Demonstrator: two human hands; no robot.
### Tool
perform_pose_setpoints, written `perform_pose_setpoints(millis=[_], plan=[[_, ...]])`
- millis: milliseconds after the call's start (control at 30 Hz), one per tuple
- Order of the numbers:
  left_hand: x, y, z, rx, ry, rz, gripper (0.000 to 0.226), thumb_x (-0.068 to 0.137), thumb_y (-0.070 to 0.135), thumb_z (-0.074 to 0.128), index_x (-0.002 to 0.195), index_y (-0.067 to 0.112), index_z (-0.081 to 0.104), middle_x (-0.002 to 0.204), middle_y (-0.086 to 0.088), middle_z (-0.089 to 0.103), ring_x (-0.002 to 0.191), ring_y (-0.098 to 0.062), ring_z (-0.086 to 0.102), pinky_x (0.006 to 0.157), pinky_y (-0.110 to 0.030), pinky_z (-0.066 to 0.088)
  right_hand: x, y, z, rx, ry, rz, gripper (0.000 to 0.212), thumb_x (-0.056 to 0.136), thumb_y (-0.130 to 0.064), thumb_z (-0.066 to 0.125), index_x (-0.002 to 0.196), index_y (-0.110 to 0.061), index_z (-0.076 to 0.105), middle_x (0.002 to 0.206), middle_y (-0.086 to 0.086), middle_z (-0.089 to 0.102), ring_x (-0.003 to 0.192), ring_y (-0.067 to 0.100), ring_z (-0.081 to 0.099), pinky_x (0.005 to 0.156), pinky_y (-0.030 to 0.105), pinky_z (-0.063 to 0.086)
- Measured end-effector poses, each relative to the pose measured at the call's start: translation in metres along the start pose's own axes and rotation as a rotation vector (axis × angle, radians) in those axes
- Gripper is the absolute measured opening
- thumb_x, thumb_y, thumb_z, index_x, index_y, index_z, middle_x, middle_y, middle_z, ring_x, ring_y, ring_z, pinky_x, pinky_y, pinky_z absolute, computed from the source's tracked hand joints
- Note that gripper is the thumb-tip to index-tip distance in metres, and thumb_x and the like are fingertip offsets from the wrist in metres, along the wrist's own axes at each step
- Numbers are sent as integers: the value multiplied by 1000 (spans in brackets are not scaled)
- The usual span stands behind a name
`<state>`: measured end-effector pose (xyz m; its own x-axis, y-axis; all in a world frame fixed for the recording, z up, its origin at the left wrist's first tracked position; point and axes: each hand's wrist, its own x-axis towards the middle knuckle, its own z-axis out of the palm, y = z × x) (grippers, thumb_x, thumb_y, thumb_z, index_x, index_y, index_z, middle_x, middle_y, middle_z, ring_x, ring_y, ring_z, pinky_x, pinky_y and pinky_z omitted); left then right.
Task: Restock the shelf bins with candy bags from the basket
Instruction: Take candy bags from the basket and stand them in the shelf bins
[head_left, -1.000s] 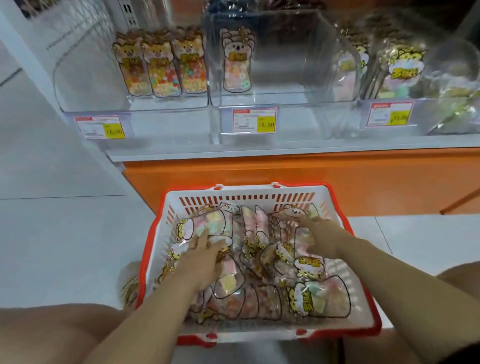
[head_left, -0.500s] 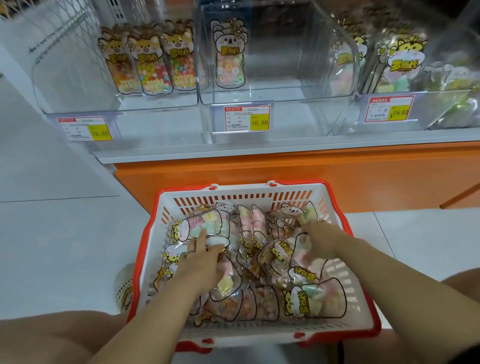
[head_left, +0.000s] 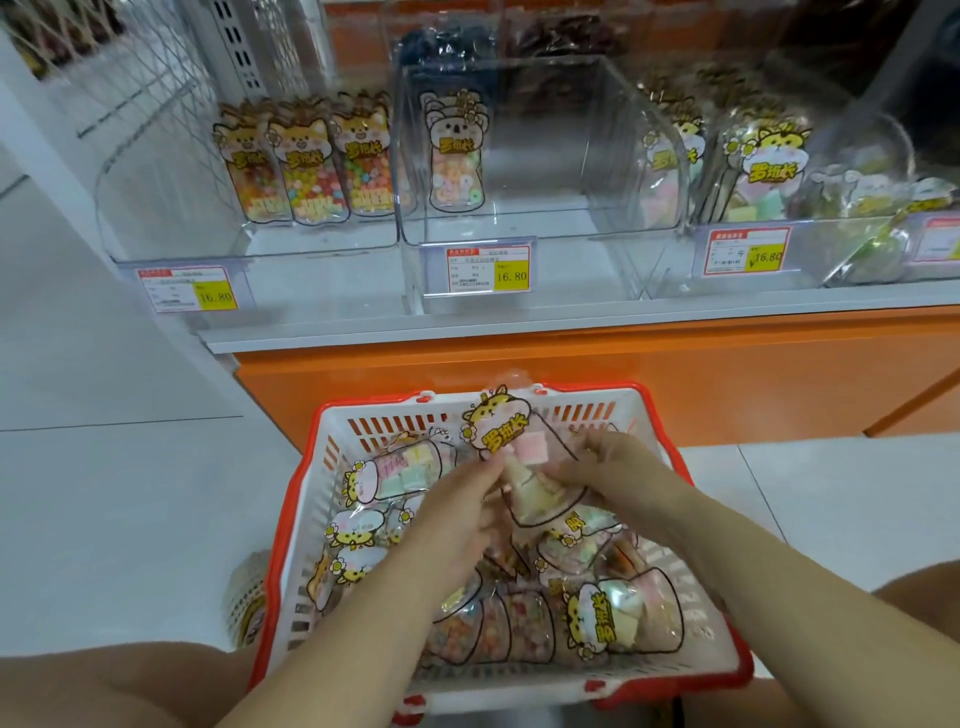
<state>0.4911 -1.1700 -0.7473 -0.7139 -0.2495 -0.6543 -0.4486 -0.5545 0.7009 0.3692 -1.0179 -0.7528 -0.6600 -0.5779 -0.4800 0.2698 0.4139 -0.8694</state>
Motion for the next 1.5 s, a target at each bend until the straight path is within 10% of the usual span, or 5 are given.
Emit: perform_pose_setpoints(millis=[500,700,1133,1200,1500], plan=[[7,-5,-49,187,333,115,55,70,66,67,109,27,66,114,-9,69,104,-32,67,90,-59,55,-10,77,-8,-1419,-371,151,47,72,-39,85,102,-12,61,99,0,62,90,22,57,76,33,47],[-3,-2,-50,387,346,215,45,101,35,57,143,22,47,133,10,49,120,-14,48,97,-29,34,1,25,-31,-871,-267,19,39,85,-44,74,94,-7,62,72,-4,50,59,6,47,62,24,40],[3,-19,-23,372,165,102,58,86,49,71,134,22,50,144,-2,47,121,-21,50,99,-42,50,13,1,18,-167,141,-32,40,93,-48,62,90,-9,70,77,7,72,63,16,63,68,32,58],[4,-19,-32,368,201,130,67,90,46,69,145,18,43,142,-3,47,120,-20,48,103,-37,41,23,20,-5,-572,182,-33,12,98,-27,57,100,-19,66,93,5,71,73,19,66,67,33,58],[2,-16,-50,304,334,115,78,91,49,66,153,14,33,148,0,44,131,-23,46,54,-16,45,32,96,-13,-1591,-170,-13,100,84,-1,66,159,-25,5,165,3,17,148,32,23,115,44,31]])
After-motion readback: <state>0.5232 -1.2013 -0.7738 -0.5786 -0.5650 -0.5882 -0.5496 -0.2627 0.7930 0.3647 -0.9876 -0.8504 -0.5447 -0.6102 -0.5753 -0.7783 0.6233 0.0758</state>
